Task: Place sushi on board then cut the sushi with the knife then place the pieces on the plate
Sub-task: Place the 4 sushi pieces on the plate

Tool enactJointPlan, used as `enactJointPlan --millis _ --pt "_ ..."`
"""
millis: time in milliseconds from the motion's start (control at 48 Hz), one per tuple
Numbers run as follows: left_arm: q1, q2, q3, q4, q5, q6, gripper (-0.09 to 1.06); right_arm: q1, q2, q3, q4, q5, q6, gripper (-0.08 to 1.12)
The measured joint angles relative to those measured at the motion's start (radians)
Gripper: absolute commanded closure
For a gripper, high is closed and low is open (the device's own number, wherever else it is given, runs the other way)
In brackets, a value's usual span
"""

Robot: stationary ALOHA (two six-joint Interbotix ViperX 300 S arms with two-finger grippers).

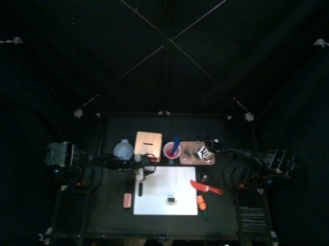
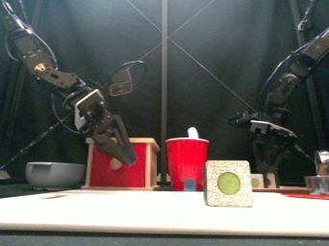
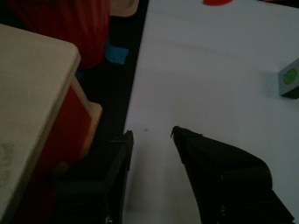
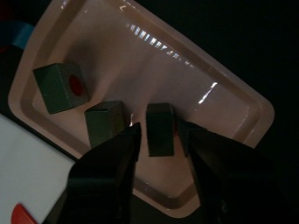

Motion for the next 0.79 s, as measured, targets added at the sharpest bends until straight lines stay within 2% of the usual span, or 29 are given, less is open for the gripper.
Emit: enactJointPlan --millis 188,396,583,792 --pt "0.000 0.000 0.000 0.000 0.006 0.000 0.17 0.000 0.003 -0.011 0.002 0.005 0.000 0.19" --pt "0.002 0.002 0.000 0.000 0.009 0.000 0.17 0.026 -0.084 -0.052 -0.002 0.078 -0.005 0.19" --pt "0.000 0.000 0.000 0.000 0.011 -0.002 0.17 0.178 -0.160 -0.109 0.000 0.100 -0.005 0.19" --pt "0.002 0.000 0.000 0.000 0.011 -0.003 0.17 0.410 -0.166 -0.153 -0.011 0.060 -0.012 0.19"
